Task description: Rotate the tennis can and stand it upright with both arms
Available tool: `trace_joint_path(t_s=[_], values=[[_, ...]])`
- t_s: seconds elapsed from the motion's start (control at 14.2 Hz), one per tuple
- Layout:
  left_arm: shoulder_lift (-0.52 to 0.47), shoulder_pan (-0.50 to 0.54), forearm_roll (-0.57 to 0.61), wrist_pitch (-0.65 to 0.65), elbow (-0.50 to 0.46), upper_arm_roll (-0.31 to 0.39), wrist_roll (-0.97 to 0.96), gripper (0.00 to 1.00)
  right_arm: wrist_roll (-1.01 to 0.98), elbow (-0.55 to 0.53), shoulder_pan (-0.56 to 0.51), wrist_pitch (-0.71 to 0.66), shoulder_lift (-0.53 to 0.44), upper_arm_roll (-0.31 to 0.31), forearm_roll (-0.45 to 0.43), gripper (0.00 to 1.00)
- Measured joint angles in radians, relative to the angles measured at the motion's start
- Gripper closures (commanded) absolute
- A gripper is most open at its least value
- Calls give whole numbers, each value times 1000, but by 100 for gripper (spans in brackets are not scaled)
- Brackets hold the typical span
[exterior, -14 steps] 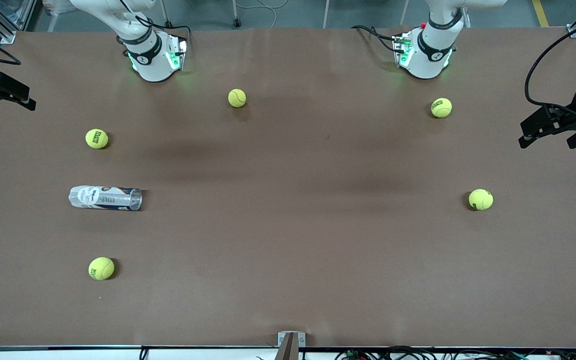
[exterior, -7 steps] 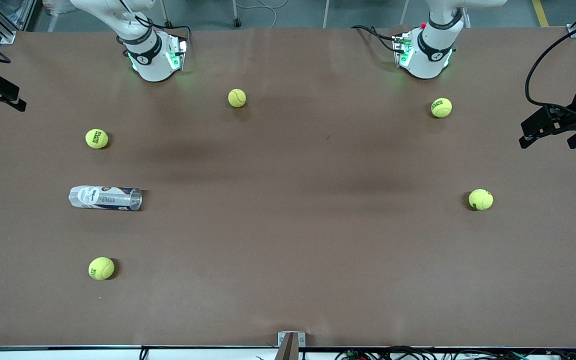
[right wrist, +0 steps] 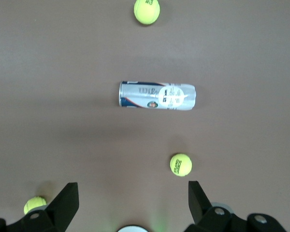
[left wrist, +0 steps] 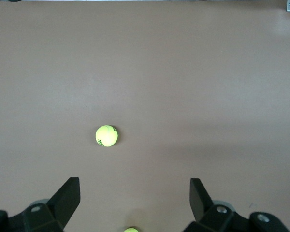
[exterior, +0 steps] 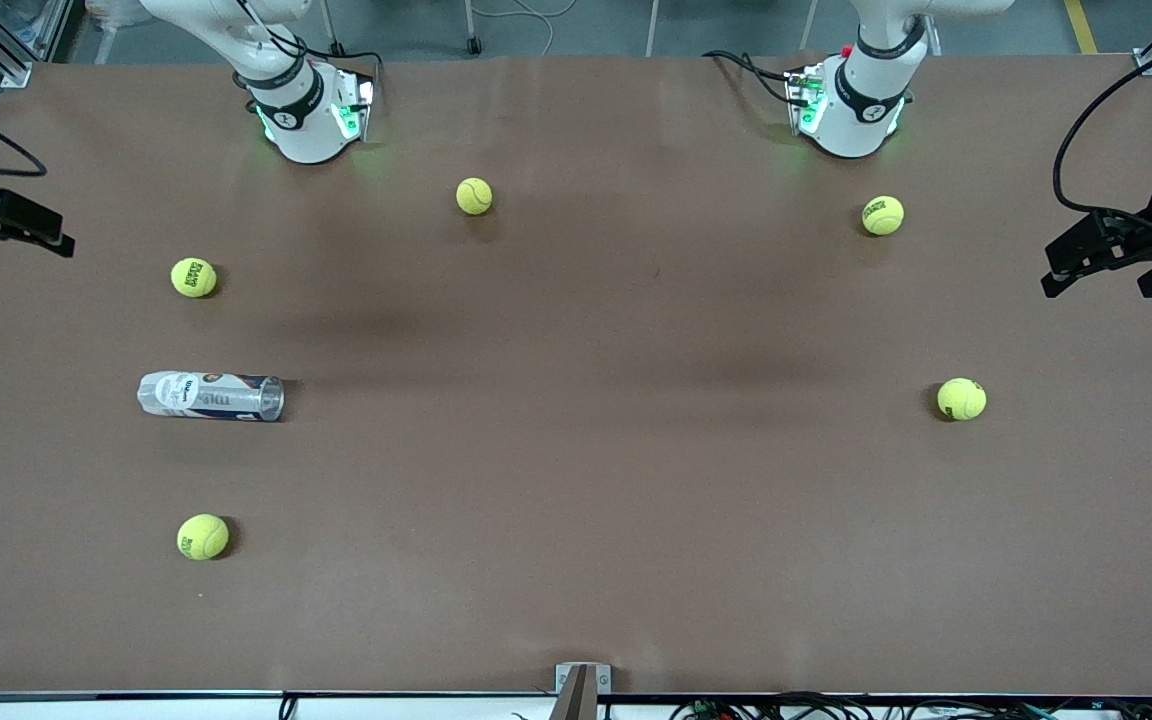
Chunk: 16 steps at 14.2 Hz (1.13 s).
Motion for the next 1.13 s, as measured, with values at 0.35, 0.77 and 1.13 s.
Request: trace_joint_path(t_s=[0.35, 0.77, 1.13], values=[[0, 97, 0, 0, 0, -99, 0, 0, 221, -4, -20, 84, 96, -4, -5, 2], [0, 150, 0, 0, 0, -161, 0, 0, 700, -4, -38, 101, 165, -1, -81, 0], [0, 152, 0, 0, 0, -161, 0, 0, 1105, -8, -63, 110, 237, -4, -63, 0]])
